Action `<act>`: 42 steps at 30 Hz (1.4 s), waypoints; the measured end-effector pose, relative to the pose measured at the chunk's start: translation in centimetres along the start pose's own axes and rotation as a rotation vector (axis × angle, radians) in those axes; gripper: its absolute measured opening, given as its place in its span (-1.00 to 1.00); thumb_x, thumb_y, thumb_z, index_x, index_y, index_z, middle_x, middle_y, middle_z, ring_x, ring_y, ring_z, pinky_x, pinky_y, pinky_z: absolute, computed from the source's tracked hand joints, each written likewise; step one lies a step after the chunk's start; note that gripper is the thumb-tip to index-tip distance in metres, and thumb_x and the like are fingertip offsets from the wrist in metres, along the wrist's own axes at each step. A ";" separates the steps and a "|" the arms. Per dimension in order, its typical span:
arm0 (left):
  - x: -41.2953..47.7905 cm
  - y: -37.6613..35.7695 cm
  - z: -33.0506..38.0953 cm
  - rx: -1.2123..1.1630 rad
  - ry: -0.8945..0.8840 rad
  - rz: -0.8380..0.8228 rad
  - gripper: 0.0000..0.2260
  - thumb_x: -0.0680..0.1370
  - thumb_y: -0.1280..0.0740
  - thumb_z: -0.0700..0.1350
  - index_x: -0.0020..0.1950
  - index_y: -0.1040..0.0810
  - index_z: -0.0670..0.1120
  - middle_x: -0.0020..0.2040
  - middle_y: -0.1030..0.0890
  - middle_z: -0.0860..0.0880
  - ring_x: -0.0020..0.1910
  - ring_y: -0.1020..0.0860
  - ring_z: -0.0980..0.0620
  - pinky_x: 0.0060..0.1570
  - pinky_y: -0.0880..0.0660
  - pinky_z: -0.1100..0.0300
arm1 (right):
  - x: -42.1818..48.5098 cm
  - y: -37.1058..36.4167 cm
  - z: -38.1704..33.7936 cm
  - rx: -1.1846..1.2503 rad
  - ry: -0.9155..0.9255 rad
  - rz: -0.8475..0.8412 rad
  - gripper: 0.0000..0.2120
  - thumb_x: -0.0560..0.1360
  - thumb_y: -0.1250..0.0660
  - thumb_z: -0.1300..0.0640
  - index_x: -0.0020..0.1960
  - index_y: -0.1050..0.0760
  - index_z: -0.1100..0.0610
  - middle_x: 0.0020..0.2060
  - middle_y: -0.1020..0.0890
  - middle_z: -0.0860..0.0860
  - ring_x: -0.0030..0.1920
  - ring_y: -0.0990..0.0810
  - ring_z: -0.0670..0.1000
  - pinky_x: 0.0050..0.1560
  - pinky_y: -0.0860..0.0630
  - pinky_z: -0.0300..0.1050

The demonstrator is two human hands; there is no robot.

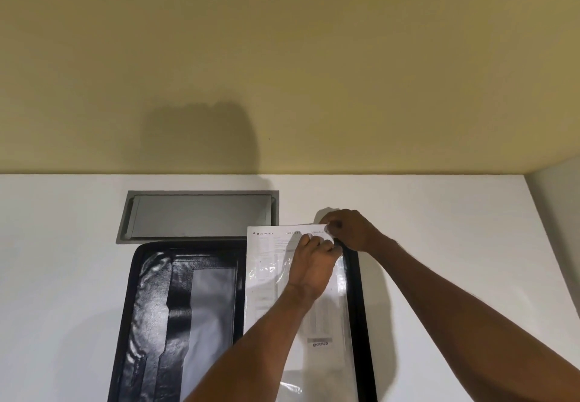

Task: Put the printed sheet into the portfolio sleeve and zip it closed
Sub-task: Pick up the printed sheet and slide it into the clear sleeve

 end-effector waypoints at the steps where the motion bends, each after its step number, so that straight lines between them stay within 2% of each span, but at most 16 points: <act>1: 0.0 0.1 -0.1 -0.010 -0.005 0.019 -0.72 0.29 -0.57 -0.32 -0.16 -0.68 0.04 -0.28 -0.65 0.07 -0.27 -0.59 0.00 -0.04 -0.52 0.11 | -0.5 -0.5 0.1 -0.029 0.010 -0.047 -0.75 0.63 -0.27 0.18 0.21 -0.67 0.12 0.09 -0.71 0.05 -0.01 -0.62 -0.03 -0.03 -0.42 -0.26; 4: 0.2 0.4 -0.3 -0.046 -0.018 0.077 -0.70 0.33 -0.54 -0.34 -0.14 -0.68 0.06 -0.21 -0.67 0.08 -0.27 -0.58 0.00 -0.08 -0.50 0.11 | -1.7 -1.8 0.8 -0.081 0.024 -0.149 -0.71 0.65 -0.19 0.22 0.20 -0.68 0.12 0.12 -0.65 0.07 0.06 -0.57 0.00 0.05 -0.43 -0.23; 8: 0.0 0.2 0.1 -0.055 -0.046 0.105 -0.70 0.32 -0.56 -0.32 -0.11 -0.68 0.04 -0.07 -0.68 0.05 -0.14 -0.58 -0.03 0.01 -0.46 0.09 | -3.2 -2.1 0.7 0.033 0.068 -0.154 -0.68 0.59 -0.17 0.39 0.12 -0.65 0.17 0.08 -0.64 0.04 0.11 -0.60 0.04 0.16 -0.47 -0.13; 10: -0.1 0.3 0.0 -0.064 -0.037 0.115 -0.69 0.37 -0.55 -0.28 0.02 -0.68 0.04 0.04 -0.66 0.03 -0.05 -0.58 -0.05 0.04 -0.49 0.06 | -4.0 -2.0 0.4 0.086 0.095 -0.173 -0.66 0.57 -0.21 0.40 0.14 -0.59 0.05 0.08 -0.64 -0.02 0.08 -0.59 -0.03 0.13 -0.48 -0.17; 12: -0.2 0.6 -0.1 -0.088 -0.038 0.103 -0.70 0.40 -0.53 -0.24 0.07 -0.68 0.06 0.08 -0.65 0.04 -0.01 -0.57 -0.06 0.06 -0.49 0.05 | -4.6 -2.2 0.5 0.164 0.084 -0.214 -0.62 0.52 -0.30 0.39 0.25 -0.54 0.07 0.09 -0.66 0.03 0.03 -0.59 -0.06 0.09 -0.53 -0.14; 14: -0.3 0.8 -0.2 -0.122 -0.044 0.066 -0.76 0.43 -0.54 -0.20 0.03 -0.71 0.06 0.07 -0.68 0.07 -0.01 -0.58 -0.03 0.10 -0.48 0.08 | -5.1 -2.4 0.9 0.198 0.065 -0.222 -0.56 0.47 -0.41 0.35 0.32 -0.52 0.10 0.11 -0.66 0.08 0.03 -0.62 0.01 0.14 -0.57 -0.02; 18: -0.6 1.7 -0.7 -0.261 -0.087 0.054 -0.88 0.50 -0.51 -0.21 -0.02 -0.74 -0.02 -0.03 -0.73 0.01 -0.09 -0.64 -0.03 0.06 -0.48 0.11 | -5.1 -2.8 0.9 0.101 0.075 -0.101 -0.62 0.46 -0.54 0.19 0.25 -0.58 0.15 0.12 -0.69 -0.03 0.13 -0.64 0.03 0.31 -0.51 0.10; 22: -1.2 3.1 -4.1 -0.339 -0.031 0.045 -0.84 0.65 -0.33 -0.06 0.12 -0.69 -0.05 -0.12 -0.71 -0.05 -0.14 -0.64 -0.08 -0.02 -0.53 0.05 | -4.9 -2.7 0.2 -0.048 0.115 0.000 -0.69 0.43 -0.59 0.03 0.13 -0.65 0.07 -0.01 -0.55 -0.28 0.00 -0.48 -0.15 0.25 -0.39 0.02; 25: -2.4 2.6 -7.7 -0.331 0.051 -0.059 -0.77 0.65 -0.31 0.04 0.21 -0.63 -0.04 -0.04 -0.71 -0.01 -0.06 -0.65 -0.07 -0.03 -0.56 -0.02 | -5.1 -2.6 -0.5 -0.180 0.160 0.034 -0.76 0.43 -0.57 0.01 0.04 -0.67 0.06 -0.19 -0.44 -0.35 -0.02 -0.45 -0.10 0.12 -0.30 -0.05; 27: -3.3 2.3 -9.4 -0.315 0.078 -0.133 -0.70 0.64 -0.34 0.08 0.28 -0.60 -0.04 0.00 -0.71 -0.02 -0.03 -0.65 -0.05 0.01 -0.57 0.00 | -5.3 -2.5 -0.9 -0.247 0.177 0.046 -0.85 0.45 -0.54 0.05 0.00 -0.68 0.03 -0.26 -0.40 -0.32 0.00 -0.52 -0.04 0.10 -0.28 -0.07; 30: -4.4 2.3 -11.0 -0.303 0.067 -0.215 -0.70 0.61 -0.39 0.06 0.27 -0.61 -0.06 -0.02 -0.70 -0.02 -0.05 -0.66 -0.03 0.04 -0.56 0.05 | -5.6 -2.2 -1.2 -0.331 0.177 0.078 -0.97 0.50 -0.46 0.09 -0.07 -0.68 0.01 -0.28 -0.47 -0.22 0.05 -0.61 0.02 0.05 -0.25 -0.11; 32: -4.7 2.6 -11.8 -0.263 0.056 -0.227 -0.80 0.60 -0.41 -0.01 0.15 -0.64 -0.09 -0.05 -0.70 -0.02 -0.07 -0.66 -0.06 0.01 -0.54 0.07 | -5.8 -2.3 -1.4 -0.428 0.173 0.086 -0.93 0.54 -0.40 0.09 -0.01 -0.65 0.00 -0.16 -0.56 -0.15 0.06 -0.61 0.03 0.03 -0.22 -0.11; 34: -4.8 2.8 -12.1 -0.196 0.033 -0.251 -0.89 0.60 -0.40 -0.06 0.00 -0.63 -0.10 -0.08 -0.68 -0.04 -0.08 -0.64 -0.09 0.00 -0.54 0.05 | -6.0 -2.4 -1.7 -0.503 0.195 0.118 -0.90 0.54 -0.37 0.11 0.04 -0.63 0.01 -0.03 -0.63 -0.05 0.08 -0.60 0.06 0.06 -0.30 -0.06; 36: -4.8 2.9 -12.1 -0.147 0.019 -0.267 -0.88 0.62 -0.36 -0.09 -0.08 -0.61 -0.09 -0.12 -0.67 -0.04 -0.12 -0.63 -0.11 -0.03 -0.54 0.04 | -5.9 -2.7 -1.6 -0.481 0.188 0.119 -0.88 0.54 -0.35 0.13 0.06 -0.61 0.05 -0.02 -0.60 0.01 0.07 -0.61 0.11 0.11 -0.34 -0.02; 39: -4.6 3.0 -12.0 -0.112 0.011 -0.269 -0.84 0.67 -0.25 -0.10 -0.05 -0.56 -0.08 -0.14 -0.65 -0.03 -0.15 -0.62 -0.12 -0.02 -0.51 0.01 | -5.5 -3.5 -0.9 -0.502 0.154 0.070 -0.82 0.58 -0.29 0.12 0.16 -0.56 0.05 -0.04 -0.53 0.03 0.08 -0.58 0.15 0.13 -0.29 -0.01; 42: -4.3 2.6 -11.8 -0.024 -0.020 -0.311 -0.81 0.71 -0.14 -0.08 0.05 -0.52 -0.09 -0.11 -0.59 -0.04 -0.06 -0.57 -0.13 0.10 -0.46 -0.07 | -5.2 -3.9 -0.2 -0.593 0.121 0.043 -0.75 0.61 -0.25 0.08 0.28 -0.48 0.04 0.05 -0.57 0.09 0.12 -0.56 0.17 0.18 -0.28 0.01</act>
Point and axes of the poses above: each hand's wrist, its own x-axis towards the middle knuckle, its own y-axis out of the back of the hand, z = x × y, the point moved 8 cm from there along x, towards the middle knuckle
